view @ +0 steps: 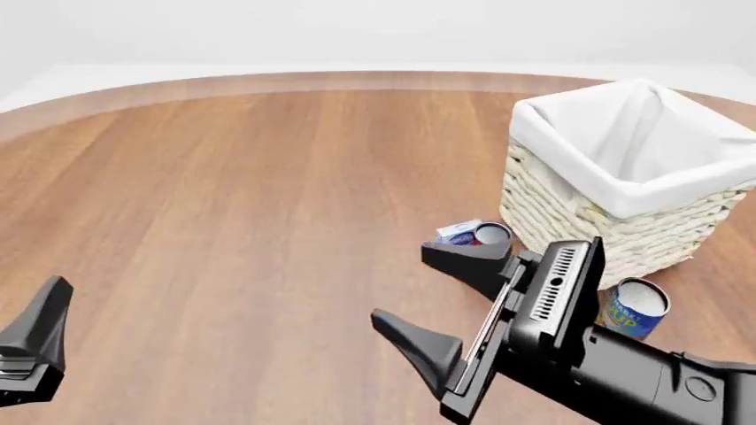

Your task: Pick up the ketchup, and put it in the basket.

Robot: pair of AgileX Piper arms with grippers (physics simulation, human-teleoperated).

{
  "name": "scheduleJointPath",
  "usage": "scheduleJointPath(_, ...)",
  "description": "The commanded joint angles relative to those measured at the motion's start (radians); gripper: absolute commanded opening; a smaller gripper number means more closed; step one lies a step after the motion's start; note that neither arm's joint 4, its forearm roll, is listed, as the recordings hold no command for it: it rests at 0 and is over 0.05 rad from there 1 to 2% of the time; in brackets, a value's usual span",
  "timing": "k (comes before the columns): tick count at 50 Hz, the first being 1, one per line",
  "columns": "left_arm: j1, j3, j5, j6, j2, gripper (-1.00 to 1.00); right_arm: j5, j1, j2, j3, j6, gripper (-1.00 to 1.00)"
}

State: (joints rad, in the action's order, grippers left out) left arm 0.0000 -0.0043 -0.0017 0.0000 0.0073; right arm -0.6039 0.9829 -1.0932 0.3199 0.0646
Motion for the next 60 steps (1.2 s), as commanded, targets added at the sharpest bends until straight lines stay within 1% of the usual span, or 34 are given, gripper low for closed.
scheduleJointPath(1,0.000,0.000,0.000,0.000,0.000,1.00,0.007,0.073,-0.059,0.051,-0.050,1.00)
scheduleJointPath(8,0.000,0.000,0.000,0.000,0.000,1.00,0.003,0.128,-0.116,0.088,-0.061,1.00)
scheduleJointPath(17,0.000,0.000,0.000,0.000,0.000,1.00,-0.002,0.147,-0.173,0.117,-0.069,1.00)
scheduleJointPath(25,0.000,0.000,0.000,0.000,0.000,1.00,0.025,0.180,-0.209,0.159,-0.091,1.00)
scheduleJointPath(37,0.000,0.000,0.000,0.000,0.000,1.00,0.054,0.251,-0.294,0.236,-0.100,1.00)
scheduleJointPath(41,0.000,0.000,0.000,0.000,0.000,1.00,0.057,0.256,-0.301,0.246,-0.107,1.00)
scheduleJointPath(42,0.000,0.000,0.000,0.000,0.000,1.00,0.066,0.269,-0.315,0.265,-0.115,1.00)
scheduleJointPath(47,0.000,0.000,0.000,0.000,0.000,1.00,0.073,0.274,-0.343,0.289,-0.119,1.00)
scheduleJointPath(48,0.000,0.000,0.000,0.000,0.000,1.00,0.073,0.276,-0.356,0.298,-0.130,1.00)
scheduleJointPath(52,0.000,0.000,0.000,0.000,0.000,1.00,0.078,0.290,-0.372,0.314,-0.143,1.00)
scheduleJointPath(60,0.000,0.000,0.000,0.000,0.000,1.00,0.102,0.319,-0.397,0.358,-0.153,1.00)
